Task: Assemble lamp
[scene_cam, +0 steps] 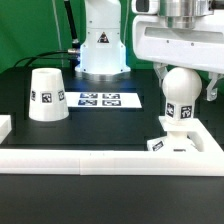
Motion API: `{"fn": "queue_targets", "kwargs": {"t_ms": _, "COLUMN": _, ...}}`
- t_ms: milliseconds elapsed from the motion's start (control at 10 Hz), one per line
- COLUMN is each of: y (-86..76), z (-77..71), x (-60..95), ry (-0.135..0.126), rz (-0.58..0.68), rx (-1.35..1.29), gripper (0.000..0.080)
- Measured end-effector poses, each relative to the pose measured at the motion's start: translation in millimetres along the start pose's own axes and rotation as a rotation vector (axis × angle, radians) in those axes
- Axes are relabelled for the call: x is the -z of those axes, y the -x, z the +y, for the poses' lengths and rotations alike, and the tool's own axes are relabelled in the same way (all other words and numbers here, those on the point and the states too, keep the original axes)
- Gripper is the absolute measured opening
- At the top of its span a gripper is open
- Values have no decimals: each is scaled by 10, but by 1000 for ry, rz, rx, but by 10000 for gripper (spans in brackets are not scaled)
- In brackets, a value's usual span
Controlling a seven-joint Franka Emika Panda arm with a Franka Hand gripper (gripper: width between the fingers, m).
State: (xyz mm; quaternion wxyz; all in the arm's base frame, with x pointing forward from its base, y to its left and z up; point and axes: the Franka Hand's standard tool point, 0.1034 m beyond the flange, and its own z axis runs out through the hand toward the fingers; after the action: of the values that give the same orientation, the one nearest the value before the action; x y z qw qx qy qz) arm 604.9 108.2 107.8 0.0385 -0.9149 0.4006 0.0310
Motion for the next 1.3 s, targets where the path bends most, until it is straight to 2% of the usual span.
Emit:
{"fn": "queue_targets", "kwargs": {"t_ms": 700, "y": -49, "z": 15, "x": 15, "ry": -2, "rz": 4, "rx": 747, "gripper": 699}}
{"fn": "queue_targets", "kwargs": {"t_ms": 1300, "y": -85, "z": 7, "x": 21, "ry": 49, "rz": 20, "rx": 1329, "gripper": 699}}
